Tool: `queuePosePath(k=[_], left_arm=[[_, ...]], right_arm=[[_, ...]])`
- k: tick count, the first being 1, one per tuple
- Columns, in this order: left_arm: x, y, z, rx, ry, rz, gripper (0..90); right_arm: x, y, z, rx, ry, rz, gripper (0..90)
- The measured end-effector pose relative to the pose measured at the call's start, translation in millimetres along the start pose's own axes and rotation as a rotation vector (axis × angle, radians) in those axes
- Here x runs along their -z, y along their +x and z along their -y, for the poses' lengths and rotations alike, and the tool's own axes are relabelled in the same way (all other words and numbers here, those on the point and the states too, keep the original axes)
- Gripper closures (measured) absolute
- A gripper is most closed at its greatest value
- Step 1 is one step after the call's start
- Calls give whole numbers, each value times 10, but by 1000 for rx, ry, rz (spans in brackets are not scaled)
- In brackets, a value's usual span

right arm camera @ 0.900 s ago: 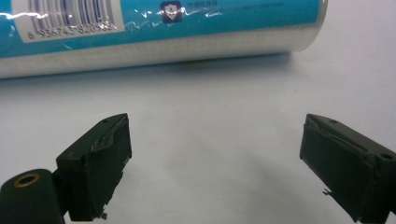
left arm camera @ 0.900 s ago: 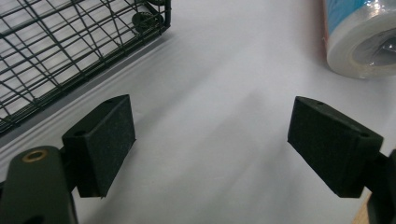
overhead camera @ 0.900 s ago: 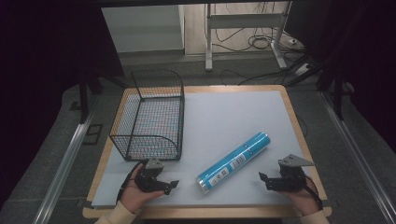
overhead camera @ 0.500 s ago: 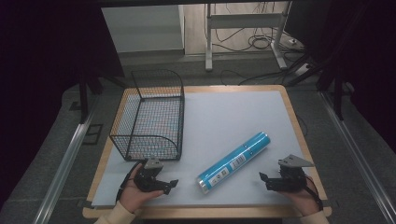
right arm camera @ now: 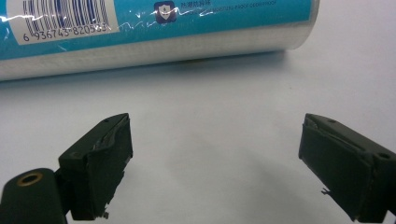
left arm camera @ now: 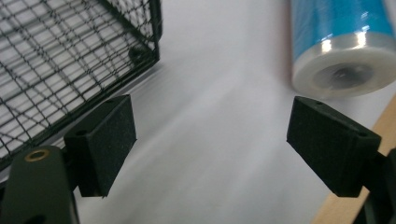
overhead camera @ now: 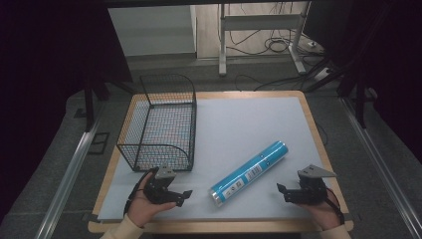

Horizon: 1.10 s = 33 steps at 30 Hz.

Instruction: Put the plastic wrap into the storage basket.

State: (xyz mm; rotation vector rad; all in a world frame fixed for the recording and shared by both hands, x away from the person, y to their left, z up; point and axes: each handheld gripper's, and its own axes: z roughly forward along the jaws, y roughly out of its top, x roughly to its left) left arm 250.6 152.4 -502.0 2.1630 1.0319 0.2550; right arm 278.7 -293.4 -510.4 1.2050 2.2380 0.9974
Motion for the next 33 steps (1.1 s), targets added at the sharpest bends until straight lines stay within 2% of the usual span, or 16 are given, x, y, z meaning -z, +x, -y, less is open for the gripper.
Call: queuePosePath(k=[9,22,33], left_arm=[[55,-81,-149,12,-15,-3,156],[-15,-326,-426,-39,-10,28,155],[-53,-408,-543,-58,-5,46,152]], right_arm=[[13,-15,6,-3,-6,-3,103],[32,-23,3,0,-10,-5,106],[22,-25,8,2,-1,-3,108]])
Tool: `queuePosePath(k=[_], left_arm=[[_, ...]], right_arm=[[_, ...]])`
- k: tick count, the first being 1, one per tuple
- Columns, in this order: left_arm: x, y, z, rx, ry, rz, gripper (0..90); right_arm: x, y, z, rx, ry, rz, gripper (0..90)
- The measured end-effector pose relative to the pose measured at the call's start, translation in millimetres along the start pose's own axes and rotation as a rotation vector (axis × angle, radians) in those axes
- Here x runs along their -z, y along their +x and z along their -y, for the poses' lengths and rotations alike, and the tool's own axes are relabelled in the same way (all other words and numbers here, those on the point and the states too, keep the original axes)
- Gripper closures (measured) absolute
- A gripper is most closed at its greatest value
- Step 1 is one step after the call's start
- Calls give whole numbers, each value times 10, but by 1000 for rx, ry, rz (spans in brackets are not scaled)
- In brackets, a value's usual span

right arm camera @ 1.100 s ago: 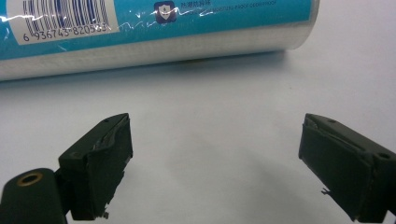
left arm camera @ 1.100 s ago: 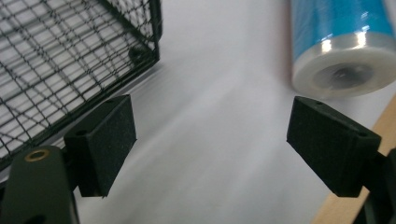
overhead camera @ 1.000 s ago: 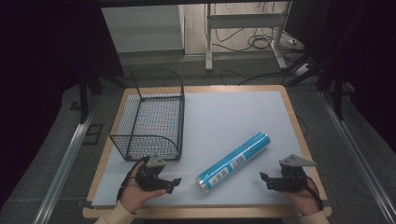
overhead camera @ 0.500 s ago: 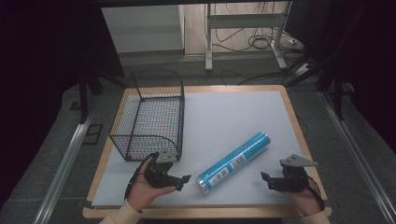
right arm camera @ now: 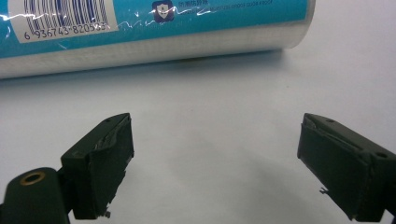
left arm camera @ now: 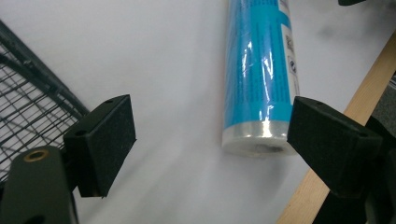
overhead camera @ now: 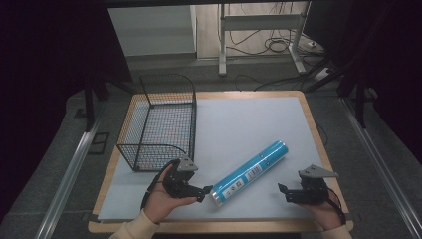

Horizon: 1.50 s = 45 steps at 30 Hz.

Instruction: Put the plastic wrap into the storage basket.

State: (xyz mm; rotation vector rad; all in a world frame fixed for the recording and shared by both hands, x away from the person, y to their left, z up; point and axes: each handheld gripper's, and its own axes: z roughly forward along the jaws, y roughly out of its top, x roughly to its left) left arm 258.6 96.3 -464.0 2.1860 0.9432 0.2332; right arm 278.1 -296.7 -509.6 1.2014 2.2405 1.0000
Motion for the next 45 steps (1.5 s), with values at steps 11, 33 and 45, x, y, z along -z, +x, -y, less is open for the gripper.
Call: queuePosePath(k=[11,33,45], left_arm=[[-102,-92,-100,-31,13,23,148],[-313,-252,-297,-76,50,63,137],[-428,-371,-421,-108,58,79,129]], right_arm=[[-2,-2,3,6,2,-1,110],[-1,2,5,14,5,-4,112],[3,2,6,16,4,-3,111]])
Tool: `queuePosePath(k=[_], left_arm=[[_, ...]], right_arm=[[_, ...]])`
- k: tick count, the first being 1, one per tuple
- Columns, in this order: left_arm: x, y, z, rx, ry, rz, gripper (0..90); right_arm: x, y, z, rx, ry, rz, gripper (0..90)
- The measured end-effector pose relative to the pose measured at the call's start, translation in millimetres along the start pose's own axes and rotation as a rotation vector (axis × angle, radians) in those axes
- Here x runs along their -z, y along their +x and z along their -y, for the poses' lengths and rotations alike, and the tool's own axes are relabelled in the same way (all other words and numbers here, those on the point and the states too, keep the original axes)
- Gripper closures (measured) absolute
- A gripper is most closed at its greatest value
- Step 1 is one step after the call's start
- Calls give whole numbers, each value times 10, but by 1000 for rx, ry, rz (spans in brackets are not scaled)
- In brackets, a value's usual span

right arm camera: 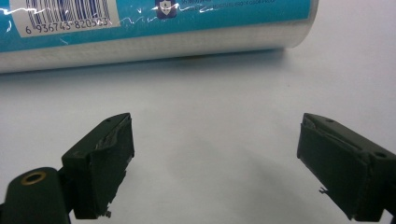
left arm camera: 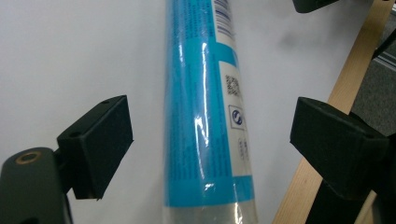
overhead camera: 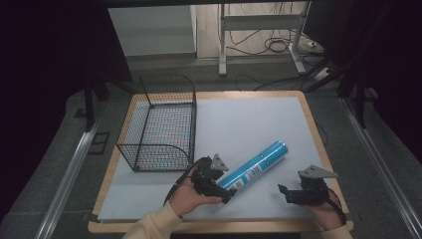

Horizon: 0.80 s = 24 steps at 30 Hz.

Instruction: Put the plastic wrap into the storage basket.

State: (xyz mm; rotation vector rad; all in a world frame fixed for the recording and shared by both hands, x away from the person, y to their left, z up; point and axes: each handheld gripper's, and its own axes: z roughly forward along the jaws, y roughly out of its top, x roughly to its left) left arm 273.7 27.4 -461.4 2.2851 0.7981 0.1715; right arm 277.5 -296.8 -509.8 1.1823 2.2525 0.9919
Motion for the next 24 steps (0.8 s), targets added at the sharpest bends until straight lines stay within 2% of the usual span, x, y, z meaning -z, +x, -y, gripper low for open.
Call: queuePosePath(k=[5,16,24], left_arm=[[-42,-26,-61,-9,1,4,127],[-170,-59,-210,-31,25,-24,122],[-337,18,-302,-8,54,-22,118]], right_arm=[[2,0,-1,0,-1,-1,112],[-3,-4,0,2,0,-1,111],[16,-2,-7,2,-12,2,111]])
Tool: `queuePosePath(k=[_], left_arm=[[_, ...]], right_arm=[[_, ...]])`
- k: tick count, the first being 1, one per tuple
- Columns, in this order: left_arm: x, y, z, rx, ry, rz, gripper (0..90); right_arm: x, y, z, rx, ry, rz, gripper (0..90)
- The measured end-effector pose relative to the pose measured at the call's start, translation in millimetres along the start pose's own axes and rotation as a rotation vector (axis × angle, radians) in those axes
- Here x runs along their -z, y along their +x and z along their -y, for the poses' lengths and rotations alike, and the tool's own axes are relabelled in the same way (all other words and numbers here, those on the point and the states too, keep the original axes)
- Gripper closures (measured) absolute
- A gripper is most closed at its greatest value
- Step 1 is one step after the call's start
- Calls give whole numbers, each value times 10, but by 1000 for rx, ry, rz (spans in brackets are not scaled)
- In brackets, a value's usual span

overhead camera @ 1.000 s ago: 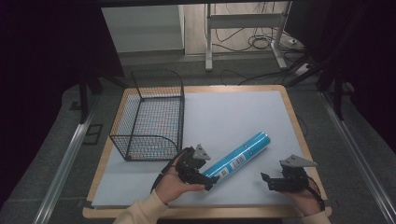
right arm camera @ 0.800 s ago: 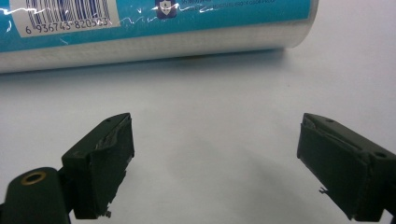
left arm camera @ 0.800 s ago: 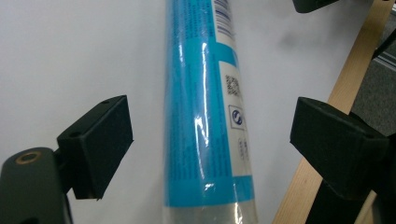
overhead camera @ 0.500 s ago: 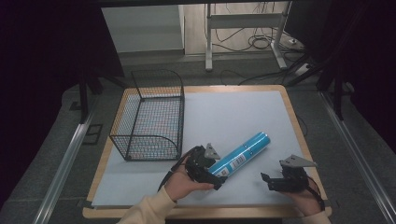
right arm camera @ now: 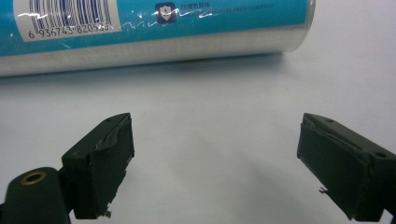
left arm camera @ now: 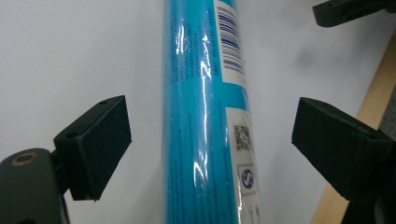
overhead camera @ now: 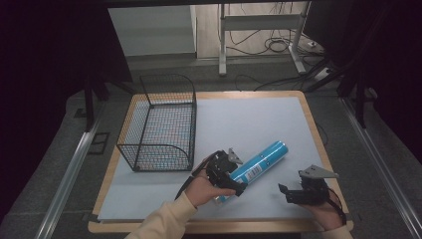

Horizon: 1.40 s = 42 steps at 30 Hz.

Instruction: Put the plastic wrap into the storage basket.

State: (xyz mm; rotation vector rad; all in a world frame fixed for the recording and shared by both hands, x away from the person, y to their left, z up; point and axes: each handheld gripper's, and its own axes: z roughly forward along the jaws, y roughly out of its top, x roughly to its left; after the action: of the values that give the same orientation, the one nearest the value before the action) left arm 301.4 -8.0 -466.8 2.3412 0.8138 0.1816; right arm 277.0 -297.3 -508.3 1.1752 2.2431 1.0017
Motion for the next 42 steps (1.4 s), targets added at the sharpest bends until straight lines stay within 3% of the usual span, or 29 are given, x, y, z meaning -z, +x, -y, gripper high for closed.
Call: queuePosePath(k=[21,26,31,33,36,42], left_arm=[[-322,-18,-325,-36,62,13,106],[-413,-22,-398,-55,90,4,101],[-508,-14,-460,-48,113,1,94],[-530,-5,-491,-67,134,-4,93],[-568,-4,-519,-57,130,-11,94],[-689,30,-564,-59,176,-19,99]], right_arm=[[-5,1,2,1,-3,-3,112],[-7,0,3,-1,-1,-4,111],[-10,-9,7,-3,1,-3,111],[-9,-6,5,-5,1,-4,112],[-12,-5,4,-2,2,-3,111],[-10,0,3,1,5,-4,111]])
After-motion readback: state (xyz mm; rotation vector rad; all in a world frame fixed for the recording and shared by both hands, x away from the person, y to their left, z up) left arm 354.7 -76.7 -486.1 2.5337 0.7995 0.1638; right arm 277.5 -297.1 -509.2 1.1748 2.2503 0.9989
